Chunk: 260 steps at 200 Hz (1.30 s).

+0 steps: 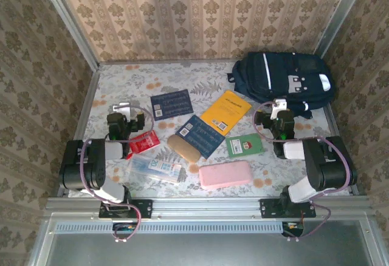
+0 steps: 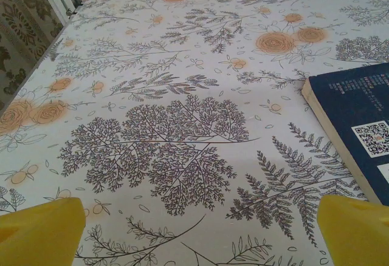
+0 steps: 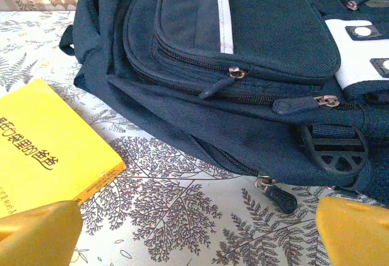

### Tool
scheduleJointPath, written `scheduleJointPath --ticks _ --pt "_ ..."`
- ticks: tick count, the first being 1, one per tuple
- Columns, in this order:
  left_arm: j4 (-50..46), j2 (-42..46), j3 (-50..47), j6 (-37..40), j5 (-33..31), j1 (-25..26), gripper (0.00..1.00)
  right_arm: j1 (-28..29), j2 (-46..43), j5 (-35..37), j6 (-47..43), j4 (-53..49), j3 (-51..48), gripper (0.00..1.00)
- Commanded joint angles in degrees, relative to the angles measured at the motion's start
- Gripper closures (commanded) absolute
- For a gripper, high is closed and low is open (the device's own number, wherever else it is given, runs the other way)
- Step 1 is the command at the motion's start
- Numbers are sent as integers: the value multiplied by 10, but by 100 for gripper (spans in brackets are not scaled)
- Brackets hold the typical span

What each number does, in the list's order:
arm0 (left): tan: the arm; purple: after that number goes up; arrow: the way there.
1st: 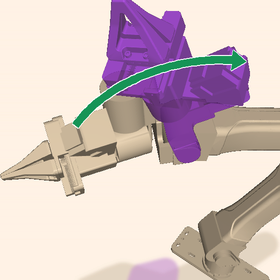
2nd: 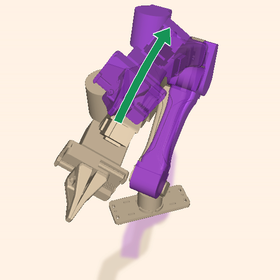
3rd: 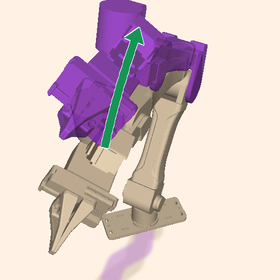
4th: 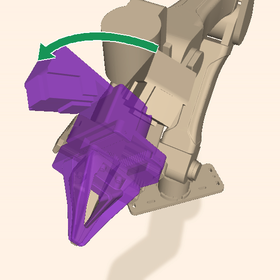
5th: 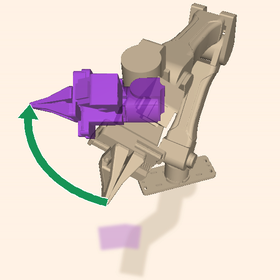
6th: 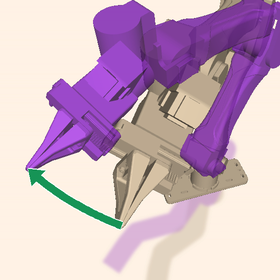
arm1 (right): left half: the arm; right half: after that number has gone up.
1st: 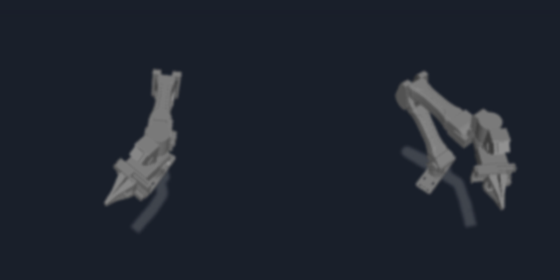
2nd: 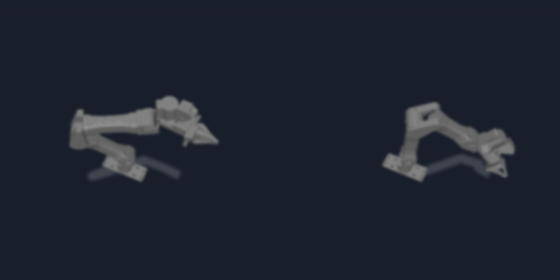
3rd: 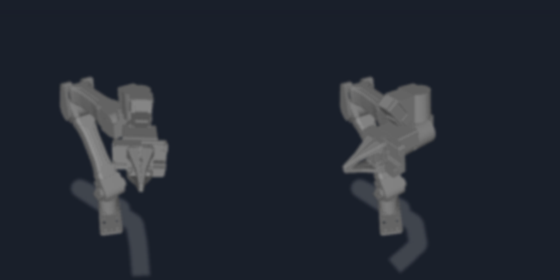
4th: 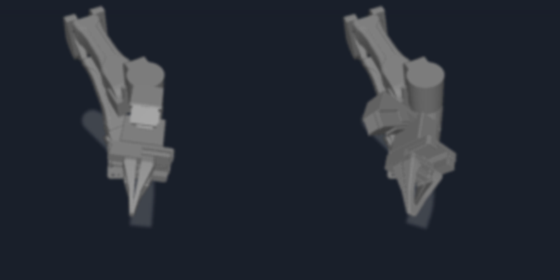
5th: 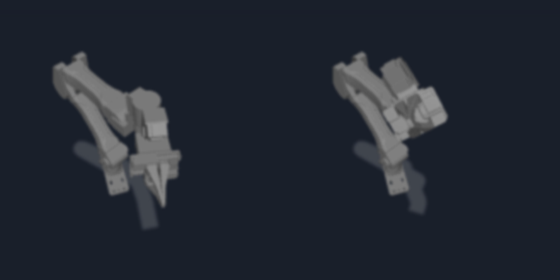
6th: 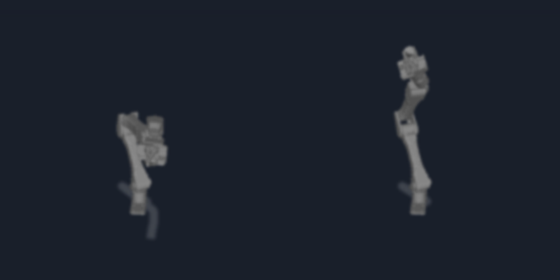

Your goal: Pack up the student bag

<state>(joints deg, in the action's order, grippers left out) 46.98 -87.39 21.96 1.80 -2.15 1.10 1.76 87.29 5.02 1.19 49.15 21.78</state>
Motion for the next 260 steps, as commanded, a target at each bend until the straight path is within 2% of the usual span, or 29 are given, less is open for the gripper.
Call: scheduleJointPath --ticks 1,206,220,228,243,260 --pt "19 -6 12 11 -1 3 0 3 7 -13 -9 14 11 0" --pt "40 -2 0 21 -28 19 0 -12 6 -32 6 12 11 0" --pt "28 34 -6 24 -53 27 0 -8 -13 -57 -11 23 0 0" --pt "-16 74 0 26 -66 35 0 3 -51 -60 -26 -23 4 0" --pt "-85 139 19 51 -90 60 0 43 -131 -22 -61 -115 26 0" --pt "-84 213 22 114 -122 118 0 105 -201 42 -94 -125 31 0"
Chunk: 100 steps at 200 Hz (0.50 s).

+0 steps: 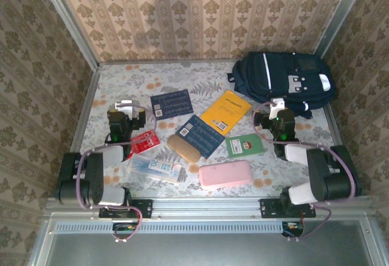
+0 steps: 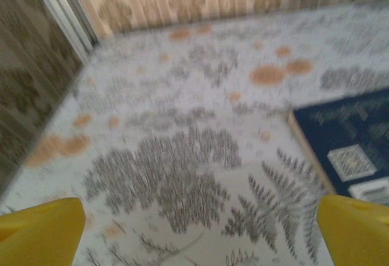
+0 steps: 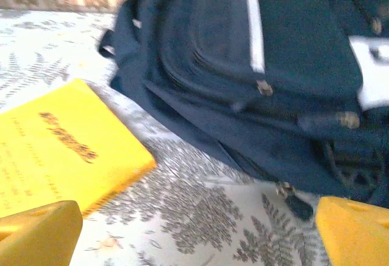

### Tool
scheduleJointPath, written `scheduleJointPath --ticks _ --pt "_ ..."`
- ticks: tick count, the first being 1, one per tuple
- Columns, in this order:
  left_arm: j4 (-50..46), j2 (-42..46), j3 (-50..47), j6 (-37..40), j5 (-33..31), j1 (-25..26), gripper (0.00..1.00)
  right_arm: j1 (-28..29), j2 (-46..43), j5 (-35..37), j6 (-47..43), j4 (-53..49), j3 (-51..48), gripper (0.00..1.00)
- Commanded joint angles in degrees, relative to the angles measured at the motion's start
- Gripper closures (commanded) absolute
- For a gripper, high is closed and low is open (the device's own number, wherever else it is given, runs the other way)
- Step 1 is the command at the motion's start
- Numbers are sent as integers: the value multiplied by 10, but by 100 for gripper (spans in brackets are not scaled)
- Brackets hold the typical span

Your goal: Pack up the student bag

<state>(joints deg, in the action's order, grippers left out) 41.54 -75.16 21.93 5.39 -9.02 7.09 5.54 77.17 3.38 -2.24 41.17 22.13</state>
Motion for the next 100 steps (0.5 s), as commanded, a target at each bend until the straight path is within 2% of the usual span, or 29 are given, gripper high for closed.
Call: scheduleJointPath --ticks 1,14,28,41,48,73,88,100 --pt "-31 96 24 79 -54 61 0 71 -103 61 -61 -47 29 0" --pt "-76 155 52 62 -40 85 0 112 -148 71 -66 -88 56 0" --pt "-146 204 91 10 -33 114 0 158 -184 75 -61 -154 103 0" --pt "-215 235 130 -31 40 129 0 203 -201 79 -53 -199 145 0" --pt "-265 243 162 -41 51 147 0 222 -204 80 -44 -244 179 0" --pt "-470 225 288 -60 -84 257 0 283 -180 145 23 -415 323 0" --pt "-586 205 354 -114 -82 264 0 290 -152 172 76 -510 403 0" --pt "-677 188 400 -187 -110 258 0 281 -140 196 161 -585 449 0"
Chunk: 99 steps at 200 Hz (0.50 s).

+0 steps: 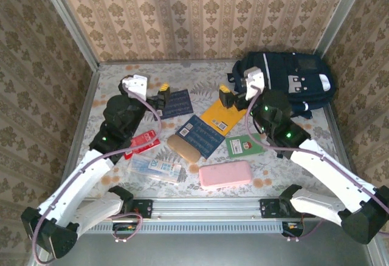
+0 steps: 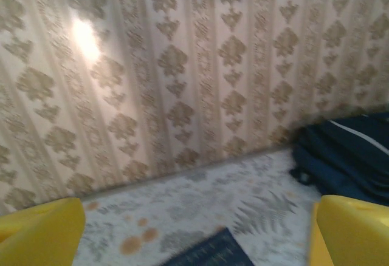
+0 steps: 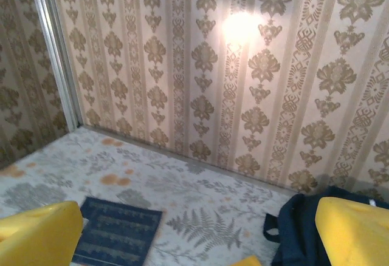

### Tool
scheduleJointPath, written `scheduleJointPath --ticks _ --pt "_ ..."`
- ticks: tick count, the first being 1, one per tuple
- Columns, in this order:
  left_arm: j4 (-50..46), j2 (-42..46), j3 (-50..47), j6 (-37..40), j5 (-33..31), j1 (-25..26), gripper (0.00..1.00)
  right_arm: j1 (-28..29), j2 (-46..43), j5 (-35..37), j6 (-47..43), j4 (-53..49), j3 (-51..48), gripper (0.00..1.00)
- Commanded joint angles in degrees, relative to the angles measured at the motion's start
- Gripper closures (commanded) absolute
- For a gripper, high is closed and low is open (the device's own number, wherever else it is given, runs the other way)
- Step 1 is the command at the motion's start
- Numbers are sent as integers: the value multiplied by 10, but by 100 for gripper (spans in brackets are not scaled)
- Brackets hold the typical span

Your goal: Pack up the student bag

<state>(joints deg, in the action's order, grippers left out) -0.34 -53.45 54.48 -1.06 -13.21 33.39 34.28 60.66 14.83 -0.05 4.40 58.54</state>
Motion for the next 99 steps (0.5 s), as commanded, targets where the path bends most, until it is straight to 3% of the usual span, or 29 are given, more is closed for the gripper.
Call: scheduleJointPath --ticks 1,13,22,39,63,85,99 --pt "-264 -30 78 -127 -70 -6 0 -7 25 83 148 -224 88 0" --pt "-316 -43 101 -163 -65 -21 0 -27 13 53 172 -245 99 0" --pt "-304 -44 94 -152 -14 -42 0 -62 -1 -20 178 -181 69 0" --pt "-290 -38 79 -194 10 -64 0 -135 4 -96 262 -75 15 0" --pt "-303 -65 78 -232 94 -93 0 -180 142 -107 285 -265 159 0" --pt "-296 -94 75 -214 133 -93 0 -183 215 -92 284 -237 164 0" --pt "-303 -109 80 -208 137 -94 0 -198 271 -101 284 -278 213 0"
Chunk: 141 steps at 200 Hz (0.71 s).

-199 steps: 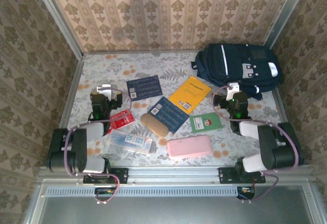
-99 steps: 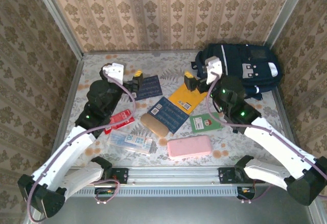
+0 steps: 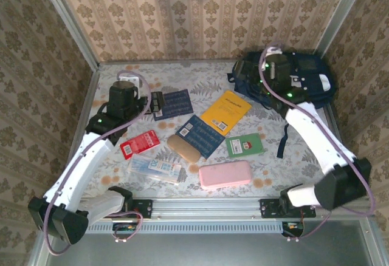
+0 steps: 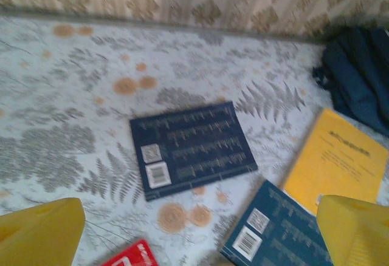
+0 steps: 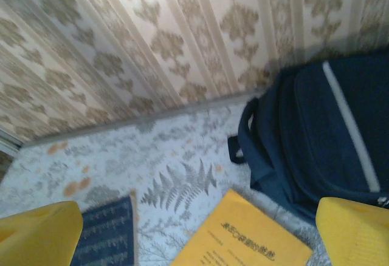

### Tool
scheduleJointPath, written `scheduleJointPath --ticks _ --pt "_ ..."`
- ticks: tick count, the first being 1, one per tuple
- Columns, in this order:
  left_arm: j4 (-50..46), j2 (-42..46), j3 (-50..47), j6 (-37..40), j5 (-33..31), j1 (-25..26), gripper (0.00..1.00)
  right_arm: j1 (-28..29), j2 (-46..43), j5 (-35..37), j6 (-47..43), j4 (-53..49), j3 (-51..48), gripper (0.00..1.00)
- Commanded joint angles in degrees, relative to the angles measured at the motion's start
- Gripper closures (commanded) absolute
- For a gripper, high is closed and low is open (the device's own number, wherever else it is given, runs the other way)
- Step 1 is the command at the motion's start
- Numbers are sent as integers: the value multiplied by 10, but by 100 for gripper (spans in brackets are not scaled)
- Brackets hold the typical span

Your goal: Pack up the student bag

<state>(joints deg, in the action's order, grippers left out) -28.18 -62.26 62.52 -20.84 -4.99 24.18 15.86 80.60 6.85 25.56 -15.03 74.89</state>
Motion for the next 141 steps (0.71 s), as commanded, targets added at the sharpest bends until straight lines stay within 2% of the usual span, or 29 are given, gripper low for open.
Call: scheduleJointPath --ticks 1,18,45,76,106,141 --pt "-25 -22 0 -10 55 -1 0 -15 75 -20 25 -89 54 0" --pt "-19 -30 -3 -1 73 0 0 -29 131 2 -14 -138 107 2" --pt "-3 -27 -31 2 81 -3 0 -57 260 40 -72 -255 240 16" --pt "8 -30 -40 13 92 1 2 -66 394 75 -117 -324 380 30" --pt "10 -44 -38 13 97 0 4 -70 496 147 -132 -380 500 36" --pt "16 -48 -42 23 103 2 9 -82 587 158 -141 -430 609 37"
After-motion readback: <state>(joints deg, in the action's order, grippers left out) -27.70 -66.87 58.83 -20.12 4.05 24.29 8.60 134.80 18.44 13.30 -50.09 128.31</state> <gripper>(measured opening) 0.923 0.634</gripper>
